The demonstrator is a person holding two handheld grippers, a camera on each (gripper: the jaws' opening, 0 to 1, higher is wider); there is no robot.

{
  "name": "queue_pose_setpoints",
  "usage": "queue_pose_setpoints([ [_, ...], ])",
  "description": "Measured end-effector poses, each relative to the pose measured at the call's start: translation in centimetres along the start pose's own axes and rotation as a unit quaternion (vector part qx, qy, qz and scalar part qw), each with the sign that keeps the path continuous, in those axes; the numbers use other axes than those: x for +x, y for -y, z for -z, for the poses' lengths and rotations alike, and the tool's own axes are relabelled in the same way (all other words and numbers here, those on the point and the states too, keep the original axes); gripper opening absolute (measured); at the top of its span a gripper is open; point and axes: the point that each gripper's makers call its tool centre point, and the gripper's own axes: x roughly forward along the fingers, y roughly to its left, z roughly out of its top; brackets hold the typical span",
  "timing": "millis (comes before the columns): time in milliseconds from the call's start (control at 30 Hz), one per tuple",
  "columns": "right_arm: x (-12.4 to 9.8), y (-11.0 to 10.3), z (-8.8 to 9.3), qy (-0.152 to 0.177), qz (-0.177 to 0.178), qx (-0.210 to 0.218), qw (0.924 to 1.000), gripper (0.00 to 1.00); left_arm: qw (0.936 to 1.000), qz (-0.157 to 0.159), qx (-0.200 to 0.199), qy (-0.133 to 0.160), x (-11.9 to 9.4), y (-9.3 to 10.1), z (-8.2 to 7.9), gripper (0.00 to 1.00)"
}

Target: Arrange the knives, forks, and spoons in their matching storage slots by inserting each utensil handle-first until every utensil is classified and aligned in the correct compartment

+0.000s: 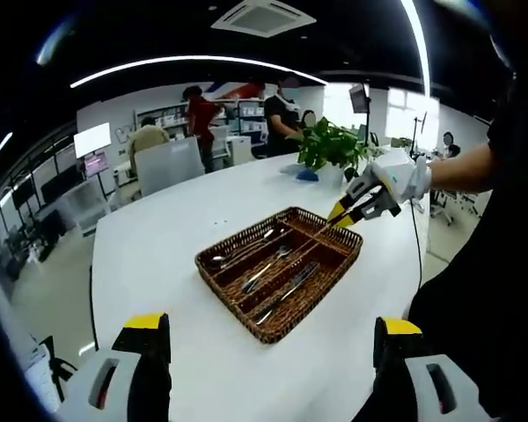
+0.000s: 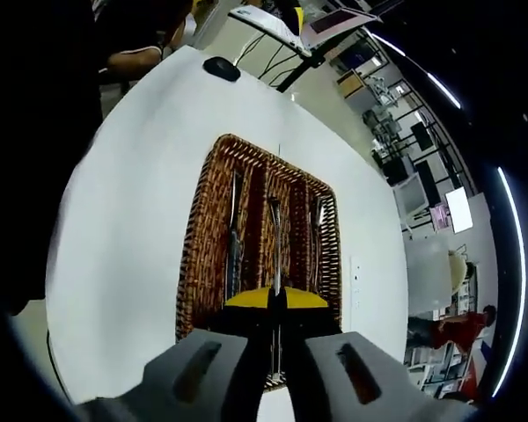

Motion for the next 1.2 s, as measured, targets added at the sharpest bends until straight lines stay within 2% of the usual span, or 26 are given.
queue_pose_setpoints([
  [433,3.4,-3.2,0.6,0.003,-0.035,0.007,0.9993,0.0,0.9998,-0.014,0.016,-0.005,-0.8,-0.3,0.1,1.0],
  [767,5.1,-3.8,-0.2,0.023,-0.051,0.029,0.998,0.0,0.9996,-0.023,0.015,-0.011,-1.7,-0.8,0.7,1.0],
  [833,5.7,-4.0,0.0,0.017,-0.054,0.025,0.9981,0.0,0.9994,-0.027,0.019,-0.01,-1.9,-1.0,0.7,1.0],
  [1000,6.4,-5.1,-0.6,0.039,-0.081,0.028,0.9956,0.0,0.9992,-0.036,0.017,-0.007,-2.3,-1.4,0.9,1.0],
  [1200,7.2,-5.5,0.1,0.026,-0.094,0.032,0.9947,0.0,0.9991,-0.039,0.013,-0.005,-2.5,-1.6,1.0,1.0],
])
